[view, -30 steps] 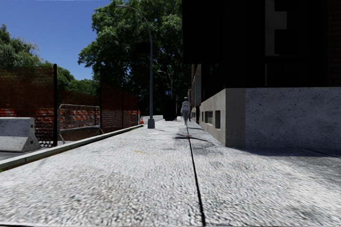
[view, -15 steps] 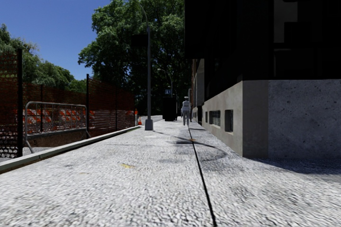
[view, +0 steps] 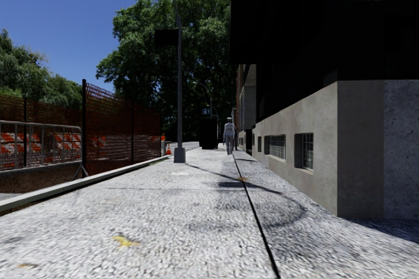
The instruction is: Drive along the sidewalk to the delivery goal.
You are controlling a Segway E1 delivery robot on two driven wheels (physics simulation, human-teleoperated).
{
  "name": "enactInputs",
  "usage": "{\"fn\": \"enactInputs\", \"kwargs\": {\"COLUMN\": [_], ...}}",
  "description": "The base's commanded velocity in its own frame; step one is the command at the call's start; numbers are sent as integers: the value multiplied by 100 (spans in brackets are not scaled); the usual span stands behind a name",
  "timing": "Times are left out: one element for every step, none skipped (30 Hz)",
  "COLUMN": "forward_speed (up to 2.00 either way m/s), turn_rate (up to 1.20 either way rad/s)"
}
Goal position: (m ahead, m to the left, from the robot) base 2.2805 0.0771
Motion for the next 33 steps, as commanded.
{"fn": "enactInputs", "kwargs": {"forward_speed": [200,200,200,200,200,200,200,200,199,199,197,196,195,195,194,194,194,194,193,193,193,193,193,193,192,188,188,185,182,182,178,178,175], "turn_rate": [0,0,0,0,0,0,0,20,38,38,42,43,43,43,43,43,43,43,43,0,0,0,0,0,0,0,0,0,0,0,0,0,0]}}
